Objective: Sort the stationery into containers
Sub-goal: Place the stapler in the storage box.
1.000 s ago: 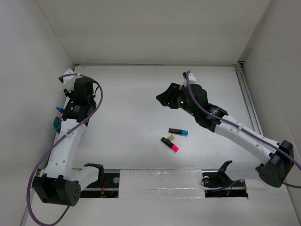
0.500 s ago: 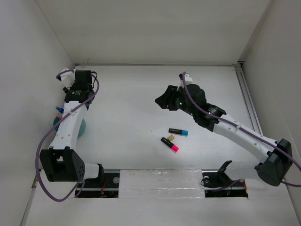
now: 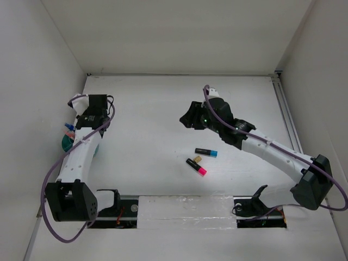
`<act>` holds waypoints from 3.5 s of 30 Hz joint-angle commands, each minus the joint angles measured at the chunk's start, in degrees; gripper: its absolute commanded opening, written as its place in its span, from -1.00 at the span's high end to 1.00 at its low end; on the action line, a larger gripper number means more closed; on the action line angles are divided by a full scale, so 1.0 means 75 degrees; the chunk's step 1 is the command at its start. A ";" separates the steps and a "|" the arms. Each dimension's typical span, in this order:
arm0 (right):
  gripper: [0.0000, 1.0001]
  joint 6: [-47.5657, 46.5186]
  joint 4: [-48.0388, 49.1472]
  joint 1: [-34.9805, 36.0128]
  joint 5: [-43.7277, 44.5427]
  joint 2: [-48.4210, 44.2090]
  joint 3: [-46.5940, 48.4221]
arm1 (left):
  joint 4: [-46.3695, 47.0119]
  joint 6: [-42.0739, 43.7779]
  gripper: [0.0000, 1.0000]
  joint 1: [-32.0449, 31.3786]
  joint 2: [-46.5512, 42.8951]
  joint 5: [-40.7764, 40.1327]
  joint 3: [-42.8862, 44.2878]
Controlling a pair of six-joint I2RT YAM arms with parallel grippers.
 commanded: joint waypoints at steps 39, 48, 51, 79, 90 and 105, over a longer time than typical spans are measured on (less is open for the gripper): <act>-0.05 -0.1132 0.0533 -0.0940 -0.3017 -0.1787 -0.1040 | -0.1484 0.2396 1.00 0.4514 -0.0577 0.3835 0.2739; -0.05 -0.1132 0.0674 -0.0800 -0.3242 -0.1471 -0.1111 | -0.0640 0.2979 1.00 0.5479 -0.0754 0.4635 0.1789; -0.05 -0.1132 0.0674 -0.0800 -0.3242 -0.1401 -0.1111 | -0.0138 0.3495 1.00 0.5059 -0.1129 0.3735 0.1425; -0.05 -0.1132 0.0826 -0.0800 -0.3006 -0.1751 -0.1251 | 0.1260 0.5512 1.00 0.4741 0.0007 0.5585 0.1331; -0.02 -0.1132 0.0826 -0.0800 -0.3077 -0.1751 -0.1251 | 0.1412 0.4469 1.00 0.4975 -0.1808 0.3288 -0.0683; -0.02 -0.1203 0.0826 -0.0800 -0.3148 -0.1822 -0.1322 | 0.1658 0.4141 1.00 0.4975 -0.1974 0.2372 -0.1564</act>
